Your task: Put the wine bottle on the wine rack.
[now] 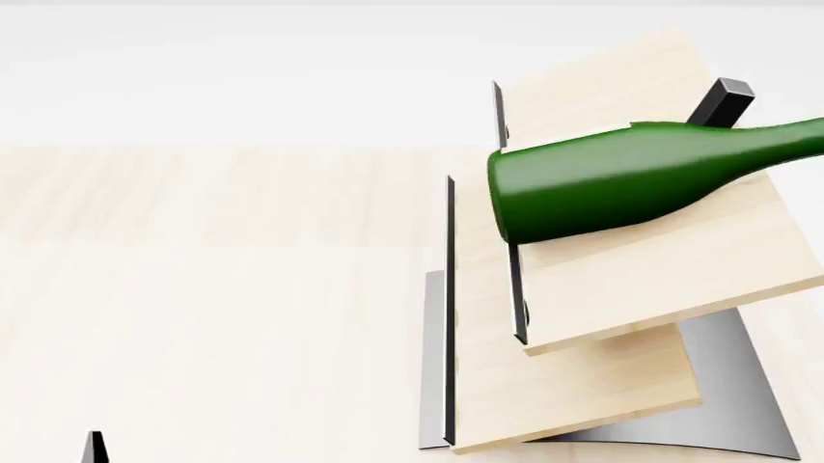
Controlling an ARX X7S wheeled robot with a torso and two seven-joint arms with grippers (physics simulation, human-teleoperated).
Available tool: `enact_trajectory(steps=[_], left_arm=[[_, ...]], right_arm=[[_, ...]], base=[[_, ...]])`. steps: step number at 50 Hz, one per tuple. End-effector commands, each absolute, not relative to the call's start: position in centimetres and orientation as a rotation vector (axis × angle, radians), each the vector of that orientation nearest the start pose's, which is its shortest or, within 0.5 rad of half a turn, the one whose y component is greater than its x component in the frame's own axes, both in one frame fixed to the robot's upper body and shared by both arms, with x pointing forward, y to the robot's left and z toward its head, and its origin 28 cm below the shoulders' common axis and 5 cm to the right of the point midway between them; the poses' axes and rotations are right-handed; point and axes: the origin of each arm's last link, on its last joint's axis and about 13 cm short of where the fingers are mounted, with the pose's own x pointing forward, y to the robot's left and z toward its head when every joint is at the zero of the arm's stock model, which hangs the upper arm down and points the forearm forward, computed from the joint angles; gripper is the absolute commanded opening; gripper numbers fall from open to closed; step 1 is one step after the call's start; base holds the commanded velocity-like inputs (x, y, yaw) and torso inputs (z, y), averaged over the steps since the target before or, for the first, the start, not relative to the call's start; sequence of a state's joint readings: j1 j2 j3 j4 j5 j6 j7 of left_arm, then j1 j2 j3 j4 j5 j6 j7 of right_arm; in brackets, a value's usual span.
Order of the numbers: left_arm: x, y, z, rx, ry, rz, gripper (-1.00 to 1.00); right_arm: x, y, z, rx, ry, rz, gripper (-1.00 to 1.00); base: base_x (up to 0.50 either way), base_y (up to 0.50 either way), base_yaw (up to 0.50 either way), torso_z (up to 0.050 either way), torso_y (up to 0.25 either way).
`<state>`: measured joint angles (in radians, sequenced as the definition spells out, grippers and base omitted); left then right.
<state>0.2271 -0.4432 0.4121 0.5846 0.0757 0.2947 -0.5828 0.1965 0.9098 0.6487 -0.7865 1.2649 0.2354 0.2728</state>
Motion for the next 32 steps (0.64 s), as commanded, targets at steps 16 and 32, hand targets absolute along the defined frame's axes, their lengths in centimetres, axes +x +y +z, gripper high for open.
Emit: enact_trajectory(steps=[16, 32], left_arm=[[13.4, 19.1, 9.9, 0.064, -0.597, -0.02, 1.0], [13.4, 19.1, 9.9, 0.063, -0.599, -0.02, 1.0]], right_arm=[[7.3, -19.7, 32.7, 0.014, -1.032, 0.249, 1.0], [3.6, -19.2, 32.4, 0.0, -1.151, 0.299, 1.0]], base=[[0.0, 0.0, 0.0, 0.0, 0.0], [0.0, 0.0, 0.0, 0.0, 0.0]])
